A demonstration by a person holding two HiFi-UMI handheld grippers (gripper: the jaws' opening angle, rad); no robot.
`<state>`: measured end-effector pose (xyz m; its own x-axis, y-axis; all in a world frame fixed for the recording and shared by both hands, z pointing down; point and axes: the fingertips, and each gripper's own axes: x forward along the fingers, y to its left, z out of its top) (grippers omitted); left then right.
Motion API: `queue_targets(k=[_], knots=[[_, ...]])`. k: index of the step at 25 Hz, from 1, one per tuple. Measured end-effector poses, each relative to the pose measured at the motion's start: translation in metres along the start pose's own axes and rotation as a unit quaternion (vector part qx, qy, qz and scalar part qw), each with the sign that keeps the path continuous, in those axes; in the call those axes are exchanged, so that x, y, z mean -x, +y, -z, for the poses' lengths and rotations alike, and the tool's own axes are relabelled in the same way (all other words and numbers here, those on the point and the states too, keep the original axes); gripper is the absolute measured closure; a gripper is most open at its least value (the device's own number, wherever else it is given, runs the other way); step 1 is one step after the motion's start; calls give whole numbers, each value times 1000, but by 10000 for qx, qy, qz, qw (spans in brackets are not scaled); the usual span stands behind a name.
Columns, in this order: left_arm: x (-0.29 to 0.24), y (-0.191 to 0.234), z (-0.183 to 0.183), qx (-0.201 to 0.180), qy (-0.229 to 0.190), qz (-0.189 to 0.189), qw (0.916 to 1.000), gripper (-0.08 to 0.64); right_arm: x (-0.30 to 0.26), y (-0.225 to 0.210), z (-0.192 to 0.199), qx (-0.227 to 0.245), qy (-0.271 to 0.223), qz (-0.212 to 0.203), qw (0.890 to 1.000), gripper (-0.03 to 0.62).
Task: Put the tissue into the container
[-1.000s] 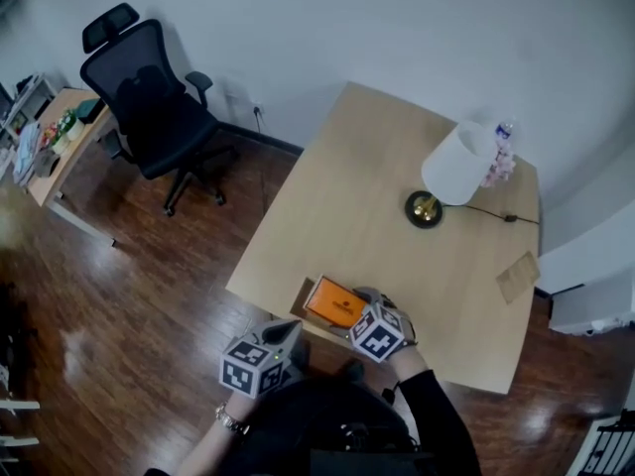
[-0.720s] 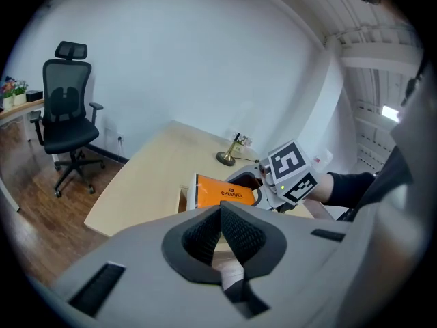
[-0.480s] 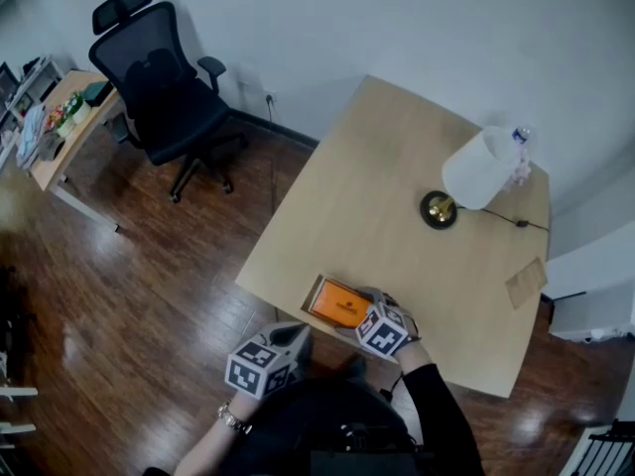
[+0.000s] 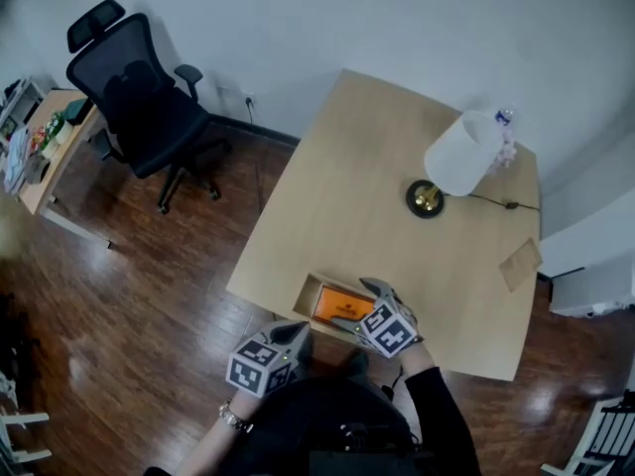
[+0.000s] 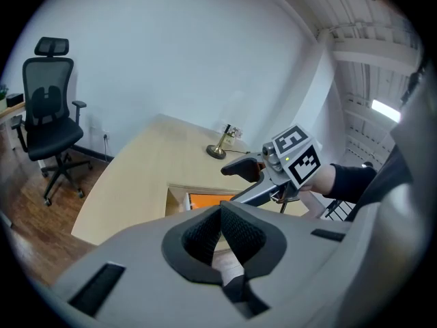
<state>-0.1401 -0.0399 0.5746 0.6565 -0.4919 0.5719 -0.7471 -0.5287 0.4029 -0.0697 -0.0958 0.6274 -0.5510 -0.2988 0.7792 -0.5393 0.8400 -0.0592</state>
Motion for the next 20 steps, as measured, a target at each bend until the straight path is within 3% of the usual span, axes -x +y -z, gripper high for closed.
queue_targets(k=[5, 11, 16, 20], knots=[[-13, -17, -19, -374, 35, 299, 9988, 565, 57, -28, 2, -1053, -551, 691, 9905, 141], [-40, -55, -39, -1021, 195, 879, 9907, 565, 132, -36, 51, -2484, -770, 1398, 9554, 162], [-65, -96, -45, -1492, 416, 1308, 9792, 566, 172, -33, 105, -3490, -980, 1935, 9117, 457], [-85, -117, -42, -1792, 579, 1456, 9713, 566, 187, -30, 136, -3894, -1131, 2200, 8872, 577]])
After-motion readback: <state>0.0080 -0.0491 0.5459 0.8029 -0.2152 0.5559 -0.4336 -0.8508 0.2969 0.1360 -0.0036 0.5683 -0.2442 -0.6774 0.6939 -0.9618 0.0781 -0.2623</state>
